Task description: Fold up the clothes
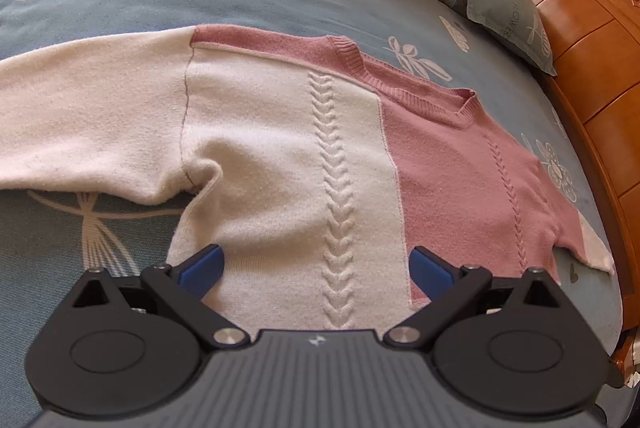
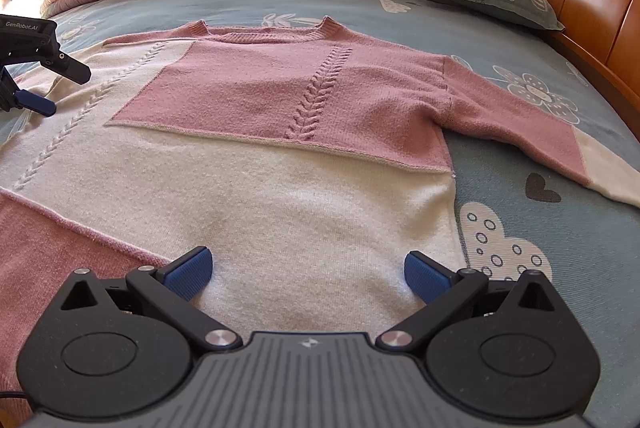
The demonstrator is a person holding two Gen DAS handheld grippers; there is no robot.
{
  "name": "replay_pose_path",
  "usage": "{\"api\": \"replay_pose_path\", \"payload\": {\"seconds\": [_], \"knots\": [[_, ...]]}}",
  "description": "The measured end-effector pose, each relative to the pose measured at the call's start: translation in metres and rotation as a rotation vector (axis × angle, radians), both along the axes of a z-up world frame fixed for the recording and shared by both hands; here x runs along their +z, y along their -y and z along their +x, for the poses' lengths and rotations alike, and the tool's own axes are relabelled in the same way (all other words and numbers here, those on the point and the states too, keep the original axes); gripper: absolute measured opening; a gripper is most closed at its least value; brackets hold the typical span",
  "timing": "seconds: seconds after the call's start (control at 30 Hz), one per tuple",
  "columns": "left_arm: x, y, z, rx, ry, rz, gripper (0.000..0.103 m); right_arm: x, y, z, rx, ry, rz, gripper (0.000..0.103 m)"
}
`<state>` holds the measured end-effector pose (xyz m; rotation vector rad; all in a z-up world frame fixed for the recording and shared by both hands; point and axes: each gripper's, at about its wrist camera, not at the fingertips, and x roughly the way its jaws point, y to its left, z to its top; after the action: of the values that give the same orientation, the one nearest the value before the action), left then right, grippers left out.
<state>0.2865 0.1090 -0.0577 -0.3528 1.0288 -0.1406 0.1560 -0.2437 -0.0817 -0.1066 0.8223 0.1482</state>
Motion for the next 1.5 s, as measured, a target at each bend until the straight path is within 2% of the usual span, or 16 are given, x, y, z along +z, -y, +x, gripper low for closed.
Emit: {"api": "replay_pose_path", "payload": {"seconds": [0.03, 0.17, 0.33, 0.43, 0.53, 0.83, 1.07, 1.13, 1.33, 1.4, 1.5], "knots": [[0.002, -0.002, -0.001, 0.007, -0.006, 0.014, 0.099, 0.000, 0.000, 0.000, 0.000, 0.000, -0.001, 0.103], [0.009, -0.007, -0.005, 0.041, -0.015, -0.021, 0.099, 0.000, -0.001, -0.001, -0.001, 0.001, -0.003, 0.103], [0.021, 0.016, -0.020, -0.029, 0.045, -0.106, 0.099, 0.000, -0.001, 0.000, 0.000, -0.001, 0.002, 0.103], [0.014, 0.033, -0.030, -0.086, 0.028, -0.101, 0.100, 0.000, 0.000, 0.000, 0.000, 0.000, 0.005, 0.103], [0.002, 0.044, -0.043, -0.115, -0.001, -0.046, 0.100, 0.000, 0.001, 0.001, 0.000, -0.001, 0.012, 0.103], [-0.002, 0.057, -0.120, -0.160, 0.076, 0.114, 0.100, -0.002, 0.003, 0.001, -0.006, 0.008, 0.027, 0.103], [-0.016, 0.085, -0.182, -0.153, 0.136, 0.326, 0.102, -0.002, 0.004, -0.004, -0.014, 0.020, 0.030, 0.103], [-0.018, 0.091, -0.195, -0.148, 0.157, 0.360, 0.102, -0.002, 0.005, -0.007, -0.019, 0.031, 0.028, 0.103], [-0.016, 0.086, -0.208, -0.115, 0.162, 0.321, 0.102, 0.007, -0.003, -0.015, -0.048, 0.019, 0.003, 0.103], [-0.017, 0.085, -0.211, -0.113, 0.168, 0.310, 0.102, 0.016, -0.004, -0.027, -0.029, 0.032, 0.048, 0.103], [-0.018, 0.084, -0.213, -0.110, 0.180, 0.300, 0.102, 0.023, -0.018, -0.046, 0.062, 0.024, 0.115, 0.103]]}}
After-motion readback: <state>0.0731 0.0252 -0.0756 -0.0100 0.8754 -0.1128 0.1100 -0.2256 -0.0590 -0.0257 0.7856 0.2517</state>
